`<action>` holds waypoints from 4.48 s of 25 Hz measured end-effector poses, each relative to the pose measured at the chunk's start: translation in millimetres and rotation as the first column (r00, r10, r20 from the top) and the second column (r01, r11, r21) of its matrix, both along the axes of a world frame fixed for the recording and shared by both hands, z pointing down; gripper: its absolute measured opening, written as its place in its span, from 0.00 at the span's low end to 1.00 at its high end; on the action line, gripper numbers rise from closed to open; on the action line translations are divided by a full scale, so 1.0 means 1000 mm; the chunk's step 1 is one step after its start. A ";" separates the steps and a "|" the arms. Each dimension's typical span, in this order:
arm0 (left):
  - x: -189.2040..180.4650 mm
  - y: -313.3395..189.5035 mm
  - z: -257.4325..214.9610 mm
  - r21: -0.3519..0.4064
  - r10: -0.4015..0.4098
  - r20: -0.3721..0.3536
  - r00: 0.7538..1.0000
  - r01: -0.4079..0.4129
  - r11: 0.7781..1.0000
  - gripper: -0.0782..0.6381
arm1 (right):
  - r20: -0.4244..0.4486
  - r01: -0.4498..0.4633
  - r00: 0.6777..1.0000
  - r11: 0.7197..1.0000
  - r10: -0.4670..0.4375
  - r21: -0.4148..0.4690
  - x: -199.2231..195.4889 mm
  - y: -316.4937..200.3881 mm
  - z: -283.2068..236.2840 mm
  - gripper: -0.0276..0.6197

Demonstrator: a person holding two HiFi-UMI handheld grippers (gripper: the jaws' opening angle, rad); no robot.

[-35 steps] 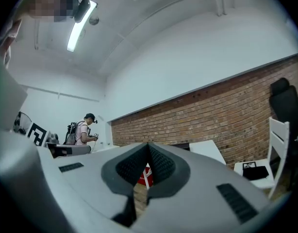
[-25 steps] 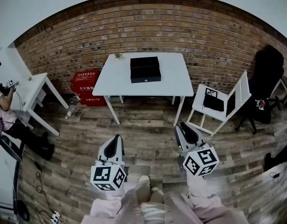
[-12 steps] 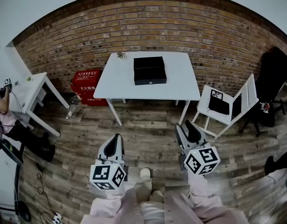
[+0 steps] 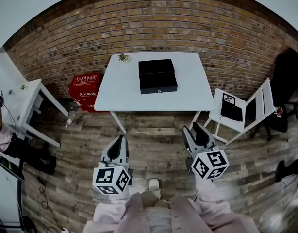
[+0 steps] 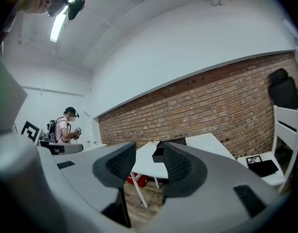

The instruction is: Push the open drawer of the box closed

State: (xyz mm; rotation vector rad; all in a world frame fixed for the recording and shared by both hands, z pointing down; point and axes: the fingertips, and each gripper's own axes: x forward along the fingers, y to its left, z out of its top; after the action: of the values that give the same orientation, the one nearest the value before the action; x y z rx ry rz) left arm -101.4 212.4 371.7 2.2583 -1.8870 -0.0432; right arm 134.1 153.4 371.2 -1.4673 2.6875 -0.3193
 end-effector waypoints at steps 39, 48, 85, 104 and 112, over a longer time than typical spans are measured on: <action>-0.033 -0.211 0.066 -0.164 0.051 -0.048 0.998 -0.058 0.985 0.10 | -0.044 0.012 0.999 0.974 -0.023 -0.228 -0.068 -0.206 0.082 0.29; -0.030 -0.265 0.097 -0.255 0.032 -0.080 0.996 -0.051 0.966 0.10 | -0.048 0.053 0.996 0.940 -0.074 -0.338 -0.081 -0.258 0.121 0.29; -0.028 -0.340 0.186 -0.496 0.053 -0.155 0.986 -0.125 0.859 0.10 | -0.077 -0.016 0.996 0.734 -0.049 -0.679 -0.130 -0.326 0.237 0.28; -0.035 -0.347 0.196 -0.512 0.087 -0.200 0.976 -0.180 0.840 0.10 | -0.144 -0.089 0.989 0.727 -0.014 -0.681 -0.132 -0.327 0.243 0.16; -0.038 -0.350 0.196 -0.510 0.101 -0.213 0.972 -0.198 0.837 0.10 | -0.153 -0.102 0.988 0.734 -0.002 -0.672 -0.132 -0.329 0.238 0.15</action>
State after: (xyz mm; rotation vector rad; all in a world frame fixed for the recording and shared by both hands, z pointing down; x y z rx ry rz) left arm -139.1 -138.0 568.0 1.9320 -1.4020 0.2599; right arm 2.5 -175.8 608.9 -1.7583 2.7635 -1.3742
